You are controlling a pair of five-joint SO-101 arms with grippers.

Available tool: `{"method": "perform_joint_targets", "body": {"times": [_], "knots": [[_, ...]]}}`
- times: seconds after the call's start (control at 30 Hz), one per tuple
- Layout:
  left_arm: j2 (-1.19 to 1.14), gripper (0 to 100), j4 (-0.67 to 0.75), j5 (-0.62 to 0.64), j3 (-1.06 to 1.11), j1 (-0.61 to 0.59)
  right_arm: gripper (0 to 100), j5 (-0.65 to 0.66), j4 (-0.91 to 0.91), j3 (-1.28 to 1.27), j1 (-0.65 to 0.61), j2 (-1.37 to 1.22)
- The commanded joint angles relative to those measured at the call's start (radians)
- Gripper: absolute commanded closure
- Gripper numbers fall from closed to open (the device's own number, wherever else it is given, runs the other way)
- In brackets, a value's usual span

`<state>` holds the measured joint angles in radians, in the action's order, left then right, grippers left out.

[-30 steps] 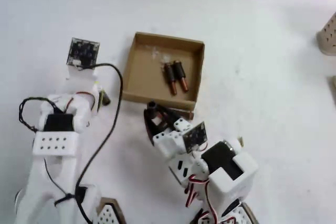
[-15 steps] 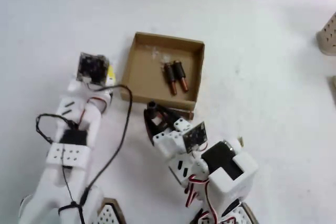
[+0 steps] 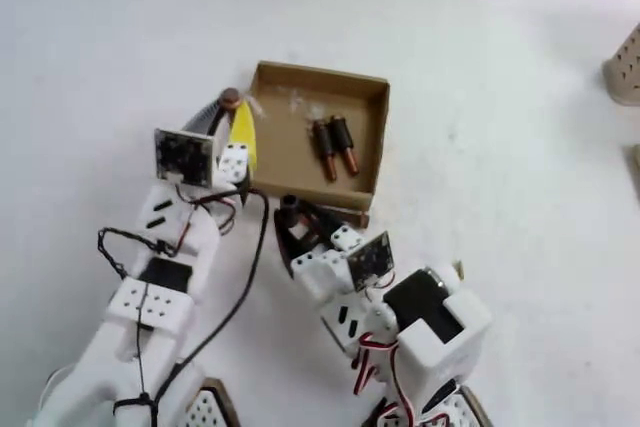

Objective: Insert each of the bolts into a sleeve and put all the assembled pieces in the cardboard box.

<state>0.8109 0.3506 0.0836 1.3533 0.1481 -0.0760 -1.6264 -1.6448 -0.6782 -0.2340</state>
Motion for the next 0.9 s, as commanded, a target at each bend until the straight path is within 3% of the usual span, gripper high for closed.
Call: {"method": "perform_joint_targets", "body": {"times": [0.0,0.23,0.47,0.67,0.87], "knots": [[0.036,98,0.071,0.078,0.005,0.016,98.2,-0.003,0.002,0.005,0.004,-0.007],[0.274,98,0.041,0.143,0.166,0.108,98.2,-0.003,0.002,0.005,0.004,-0.007],[0.671,98,-0.318,0.163,0.173,0.125,98.2,-0.003,0.002,0.005,0.004,-0.007],[0.935,98,-0.603,0.163,0.173,0.231,98.2,-0.003,0.002,0.005,0.004,-0.007],[1.013,98,-0.675,0.158,0.175,0.278,98.2,-0.003,0.002,0.005,0.002,-0.007]]}}
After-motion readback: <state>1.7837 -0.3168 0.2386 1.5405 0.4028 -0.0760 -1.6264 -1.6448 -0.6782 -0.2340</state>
